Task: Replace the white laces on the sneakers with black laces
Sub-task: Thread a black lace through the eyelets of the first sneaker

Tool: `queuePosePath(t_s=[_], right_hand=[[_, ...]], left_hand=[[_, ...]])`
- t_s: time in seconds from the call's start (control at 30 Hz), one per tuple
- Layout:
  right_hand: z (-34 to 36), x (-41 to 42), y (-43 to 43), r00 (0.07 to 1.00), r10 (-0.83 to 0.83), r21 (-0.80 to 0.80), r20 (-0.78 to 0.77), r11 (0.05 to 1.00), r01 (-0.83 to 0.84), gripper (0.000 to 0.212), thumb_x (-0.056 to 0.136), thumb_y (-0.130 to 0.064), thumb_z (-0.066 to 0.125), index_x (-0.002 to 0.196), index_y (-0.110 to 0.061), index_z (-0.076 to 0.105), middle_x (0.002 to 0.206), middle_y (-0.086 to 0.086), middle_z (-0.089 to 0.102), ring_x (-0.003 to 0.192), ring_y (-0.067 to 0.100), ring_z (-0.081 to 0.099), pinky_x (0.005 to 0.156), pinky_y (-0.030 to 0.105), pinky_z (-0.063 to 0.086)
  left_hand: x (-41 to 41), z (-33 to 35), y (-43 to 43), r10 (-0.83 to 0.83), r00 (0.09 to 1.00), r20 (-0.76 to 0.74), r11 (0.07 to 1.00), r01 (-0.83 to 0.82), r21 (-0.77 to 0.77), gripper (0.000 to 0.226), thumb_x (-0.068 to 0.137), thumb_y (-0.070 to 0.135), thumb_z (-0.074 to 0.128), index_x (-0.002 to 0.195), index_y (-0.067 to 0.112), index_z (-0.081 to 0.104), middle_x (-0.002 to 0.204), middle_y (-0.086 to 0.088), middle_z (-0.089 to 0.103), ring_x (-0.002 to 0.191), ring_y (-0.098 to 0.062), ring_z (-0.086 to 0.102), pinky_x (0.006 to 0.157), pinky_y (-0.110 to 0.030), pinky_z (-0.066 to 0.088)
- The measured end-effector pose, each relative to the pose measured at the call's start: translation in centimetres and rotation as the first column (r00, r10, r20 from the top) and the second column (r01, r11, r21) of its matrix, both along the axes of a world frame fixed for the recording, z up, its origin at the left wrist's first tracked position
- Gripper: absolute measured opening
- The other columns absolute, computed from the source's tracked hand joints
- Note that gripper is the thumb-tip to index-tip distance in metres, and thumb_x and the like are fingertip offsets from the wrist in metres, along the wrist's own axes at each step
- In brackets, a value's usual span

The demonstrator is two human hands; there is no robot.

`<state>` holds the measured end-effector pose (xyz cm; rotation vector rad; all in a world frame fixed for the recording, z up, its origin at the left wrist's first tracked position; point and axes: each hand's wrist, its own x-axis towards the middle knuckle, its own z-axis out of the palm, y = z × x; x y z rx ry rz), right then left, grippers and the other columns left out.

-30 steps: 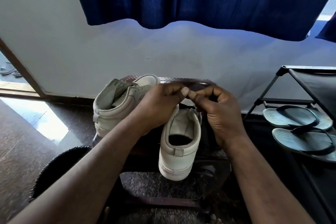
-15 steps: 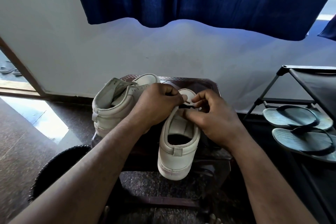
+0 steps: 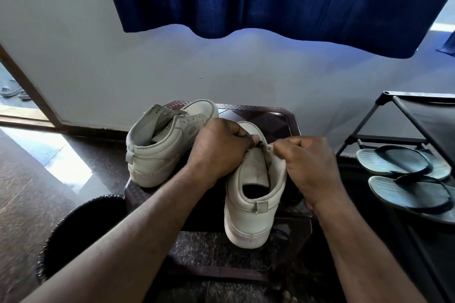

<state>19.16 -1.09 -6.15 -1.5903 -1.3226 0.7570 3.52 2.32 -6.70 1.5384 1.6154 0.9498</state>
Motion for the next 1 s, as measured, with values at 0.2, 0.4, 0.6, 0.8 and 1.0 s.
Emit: queuePosePath(t_s=[0.2,0.4,0.6,0.8,1.0], right_hand=[[-1.1,-1.3,0.0,0.979,-0.198,0.124,0.043,0.974,0.192,0.044,0.082,-0.018,0.068,0.044,-0.016,0.046,0.041,-0.005,0.024,0.046,0.012,0.026,0.053,0.033,0.030],[-1.0,-1.2,0.0,0.979,-0.198,0.107,0.055,0.976,0.191,0.045,0.082,-0.018,0.066,0.042,-0.017,0.045,0.041,-0.005,0.022,0.046,0.013,0.026,0.053,0.034,0.031],[-1.5,-0.9,0.2,0.984,-0.174,0.127,0.035,0.978,0.168,0.041,0.082,-0.023,0.066,0.046,-0.013,0.049,0.042,-0.003,0.029,0.048,0.013,0.030,0.054,0.036,0.035],[-2.4,-0.2,1.3,0.941,-0.054,-0.055,-0.333,0.998,0.038,0.043,0.083,-0.040,0.075,0.082,0.002,0.076,0.087,0.029,0.071,0.070,0.020,0.060,0.073,0.038,0.054],[-3.2,0.5,2.2,0.924,0.066,-0.124,-0.376,0.985,-0.121,0.010,0.083,-0.015,0.081,0.076,-0.018,0.076,0.084,0.007,0.076,0.081,0.019,0.067,0.084,0.042,0.057]], left_hand=[[0.4,-0.4,-0.4,0.009,1.000,0.012,1.000,-0.009,0.028,0.025,0.085,0.037,0.084,0.069,0.019,0.078,0.065,0.002,0.073,0.058,-0.009,0.059,0.069,-0.035,0.059],[0.2,-0.3,-0.3,-0.034,0.998,-0.045,0.998,0.036,0.043,0.031,0.085,0.038,0.084,0.066,0.016,0.074,0.061,0.005,0.070,0.057,-0.014,0.059,0.067,-0.038,0.058],[0.5,-0.7,-0.2,-0.013,0.996,-0.086,0.998,0.018,0.059,0.030,0.085,0.040,0.083,0.063,0.021,0.073,0.055,0.010,0.065,0.054,-0.008,0.053,0.061,-0.029,0.051],[0.7,-0.9,-0.2,-0.003,0.992,-0.128,0.997,0.013,0.082,0.030,0.086,0.043,0.082,0.066,0.023,0.074,0.057,0.012,0.067,0.055,-0.005,0.058,0.058,-0.025,0.046],[0.2,-0.7,-0.2,-0.051,0.991,-0.128,0.996,0.060,0.071,0.031,0.087,0.047,0.081,0.068,0.022,0.075,0.064,0.006,0.071,0.068,-0.017,0.067,0.064,-0.030,0.053]])
